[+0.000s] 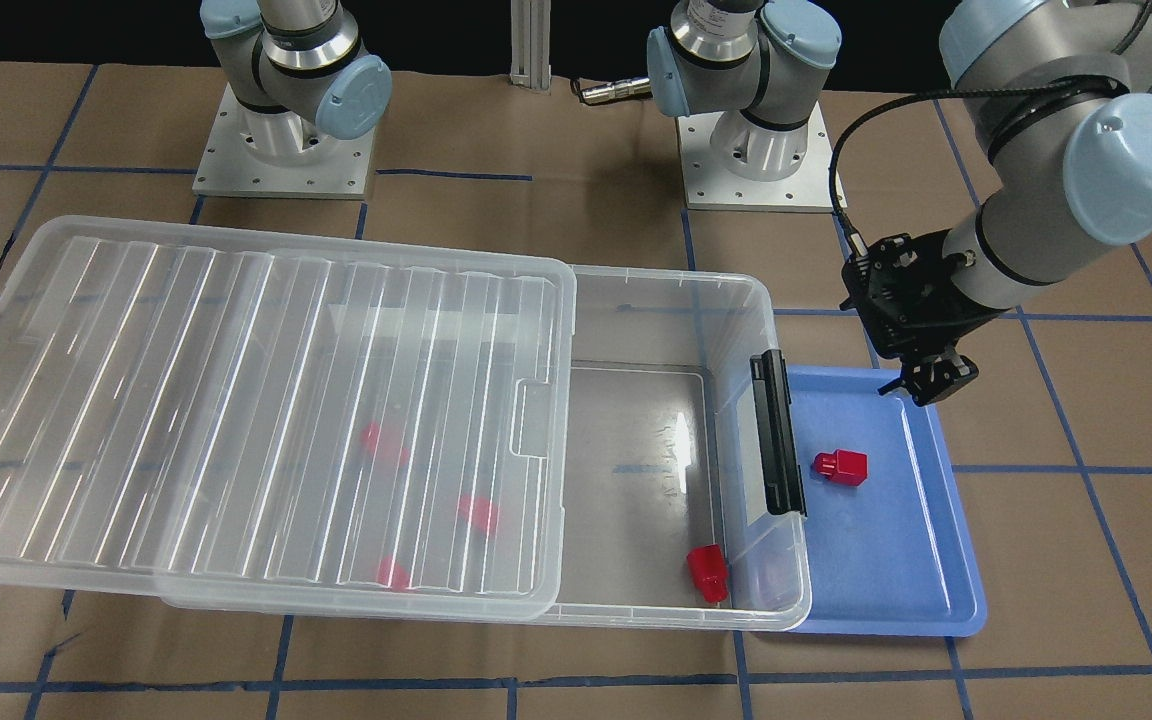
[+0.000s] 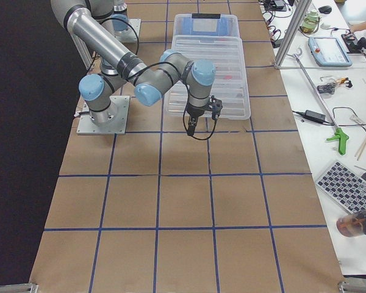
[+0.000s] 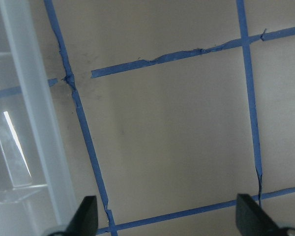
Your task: Place red block in blue tray from box
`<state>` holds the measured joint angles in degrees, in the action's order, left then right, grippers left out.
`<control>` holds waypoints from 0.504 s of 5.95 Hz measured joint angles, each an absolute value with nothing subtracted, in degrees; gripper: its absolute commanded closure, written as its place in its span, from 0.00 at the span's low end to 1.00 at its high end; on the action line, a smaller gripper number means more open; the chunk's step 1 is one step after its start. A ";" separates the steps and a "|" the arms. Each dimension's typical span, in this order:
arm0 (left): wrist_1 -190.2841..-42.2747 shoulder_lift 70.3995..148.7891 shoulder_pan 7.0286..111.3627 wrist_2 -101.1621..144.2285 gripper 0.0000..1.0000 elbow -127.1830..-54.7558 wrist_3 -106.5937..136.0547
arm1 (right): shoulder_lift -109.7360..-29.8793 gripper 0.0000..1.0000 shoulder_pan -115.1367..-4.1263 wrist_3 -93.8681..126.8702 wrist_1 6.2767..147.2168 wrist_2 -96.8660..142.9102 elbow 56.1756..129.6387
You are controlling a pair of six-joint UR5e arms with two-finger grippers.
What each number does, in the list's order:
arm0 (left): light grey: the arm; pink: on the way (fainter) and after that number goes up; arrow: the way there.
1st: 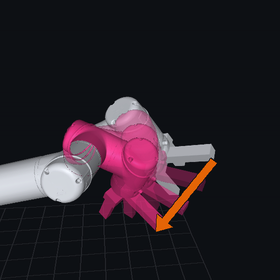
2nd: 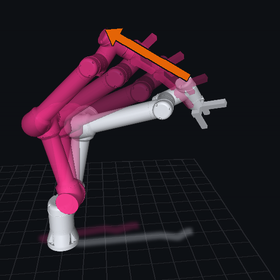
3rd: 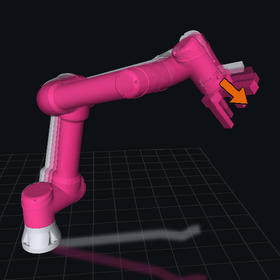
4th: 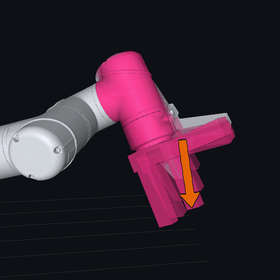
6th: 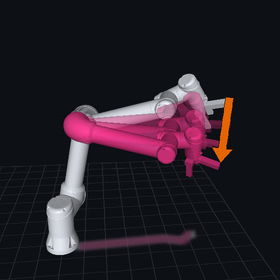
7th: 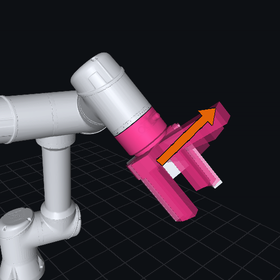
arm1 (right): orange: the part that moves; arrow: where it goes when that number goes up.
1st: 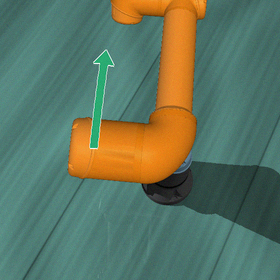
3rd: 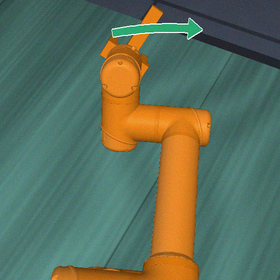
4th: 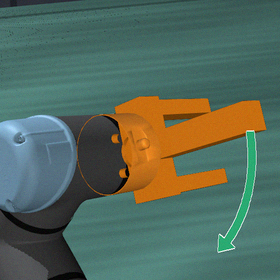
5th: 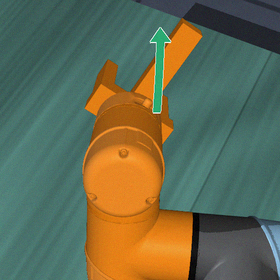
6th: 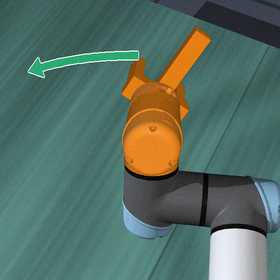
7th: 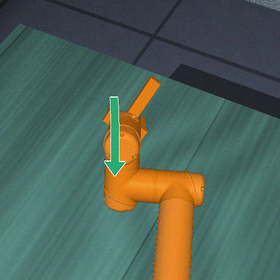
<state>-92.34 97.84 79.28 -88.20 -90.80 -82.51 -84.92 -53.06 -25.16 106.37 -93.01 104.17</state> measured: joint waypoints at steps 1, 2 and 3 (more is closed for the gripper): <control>-98.54 97.13 81.72 -88.10 0.02 -86.47 -77.50 | -85.33 0.00 -53.11 -25.14 105.74 -91.92 104.62; -102.10 96.85 83.65 -87.96 0.02 -83.75 -72.66 | -85.90 0.00 -53.54 -25.11 105.48 -90.94 105.49; -103.44 96.37 85.57 -87.71 0.02 -82.61 -67.49 | -86.47 0.00 -54.46 -25.07 105.43 -90.37 106.31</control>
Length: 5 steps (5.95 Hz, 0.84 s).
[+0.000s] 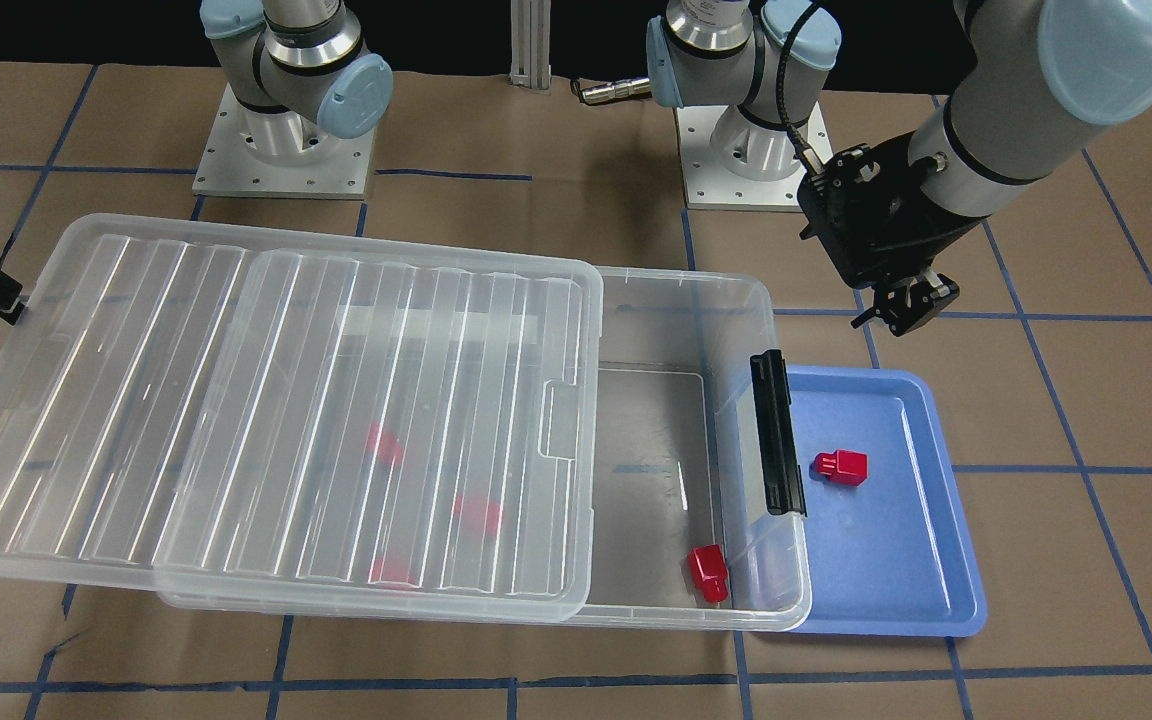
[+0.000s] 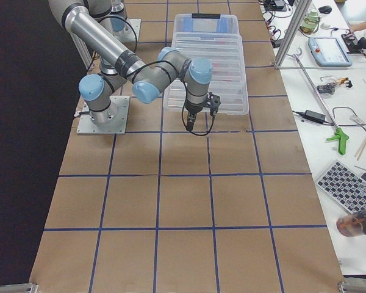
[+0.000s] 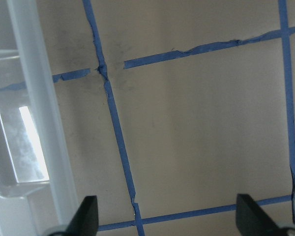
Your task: Place red block in blue tray from box
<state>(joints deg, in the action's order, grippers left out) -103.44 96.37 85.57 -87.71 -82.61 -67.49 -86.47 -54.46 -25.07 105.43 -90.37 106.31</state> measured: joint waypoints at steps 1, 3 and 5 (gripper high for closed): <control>-103.66 95.67 87.74 -87.47 0.02 -82.26 -60.22 | -86.81 0.00 -55.44 -25.05 105.43 -90.13 106.89; -101.32 95.08 91.90 -87.39 0.02 -82.14 -40.77 | -86.98 0.00 -58.01 -24.93 105.45 -90.03 107.19; -95.16 94.26 95.87 -88.14 0.02 -83.05 -19.75 | -87.23 0.00 -60.76 -23.04 105.24 -90.08 107.26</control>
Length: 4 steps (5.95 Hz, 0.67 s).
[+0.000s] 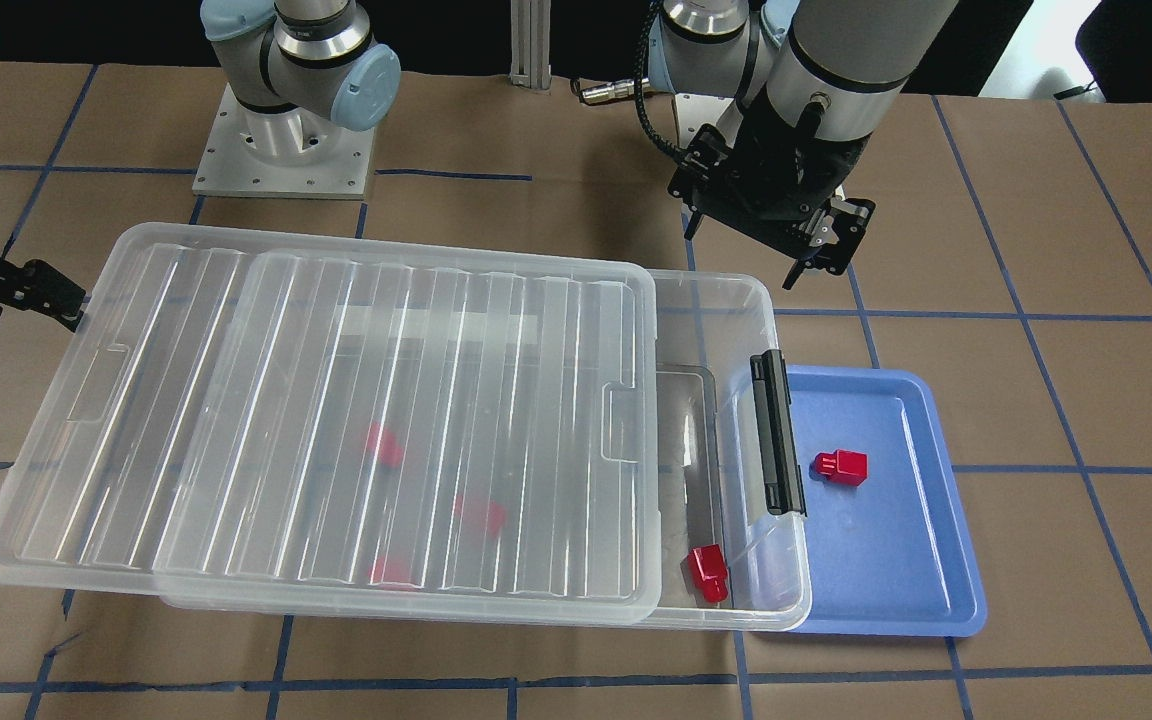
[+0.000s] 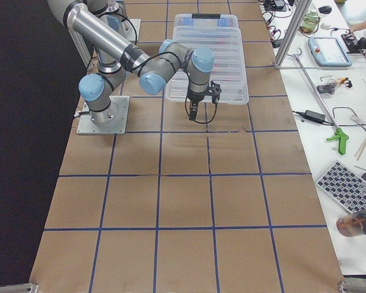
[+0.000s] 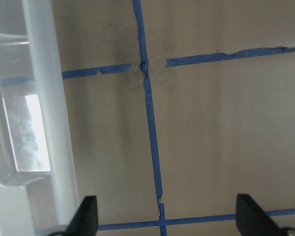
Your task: Place red block in blue tray from box
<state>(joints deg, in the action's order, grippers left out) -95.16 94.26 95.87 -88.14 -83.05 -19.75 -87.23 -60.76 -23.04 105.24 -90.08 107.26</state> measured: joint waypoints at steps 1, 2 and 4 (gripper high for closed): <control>-92.62 93.23 96.40 -88.28 0.02 -83.71 -10.32 | -87.43 0.00 -62.12 -22.14 104.90 -90.09 107.29; -90.05 92.15 96.34 -88.34 0.02 -84.52 -3.52 | -87.61 0.00 -63.54 -21.23 104.55 -90.09 107.34; -87.71 90.94 95.50 -88.35 0.02 -85.37 3.37 | -88.03 0.00 -65.69 -19.72 103.55 -89.96 107.39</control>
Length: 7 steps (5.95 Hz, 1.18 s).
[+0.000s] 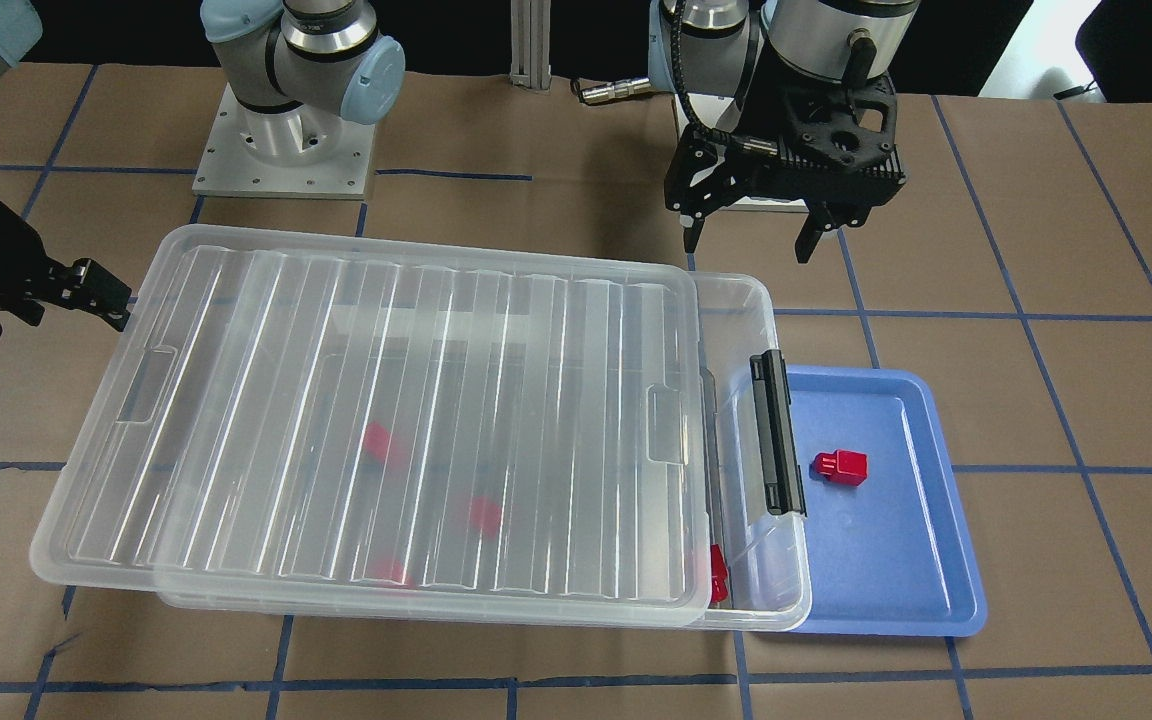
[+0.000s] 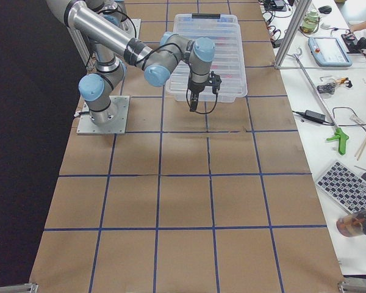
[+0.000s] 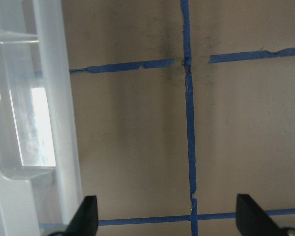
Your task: Place red block in blue tray from box
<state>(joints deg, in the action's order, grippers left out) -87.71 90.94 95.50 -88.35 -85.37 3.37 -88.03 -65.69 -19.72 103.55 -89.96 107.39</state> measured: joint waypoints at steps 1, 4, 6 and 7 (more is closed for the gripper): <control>-87.46 90.66 94.61 -88.31 0.02 -85.44 4.01 | -88.14 0.00 -66.74 -18.82 103.10 -89.32 107.38; -87.41 89.83 92.58 -88.39 0.02 -85.43 4.70 | -88.39 0.00 -68.57 -16.51 102.39 -88.07 107.38; -86.79 89.86 92.12 -88.35 0.02 -85.45 4.20 | -88.41 0.00 -69.16 -15.68 102.31 -87.99 107.40; -86.38 89.94 92.06 -88.31 0.02 -85.53 4.09 | -88.42 0.00 -69.68 -15.29 102.31 -87.98 107.40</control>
<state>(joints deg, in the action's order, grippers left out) -86.38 89.94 92.06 -88.31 -85.53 4.09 -88.42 -69.68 -15.29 102.31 -87.98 107.40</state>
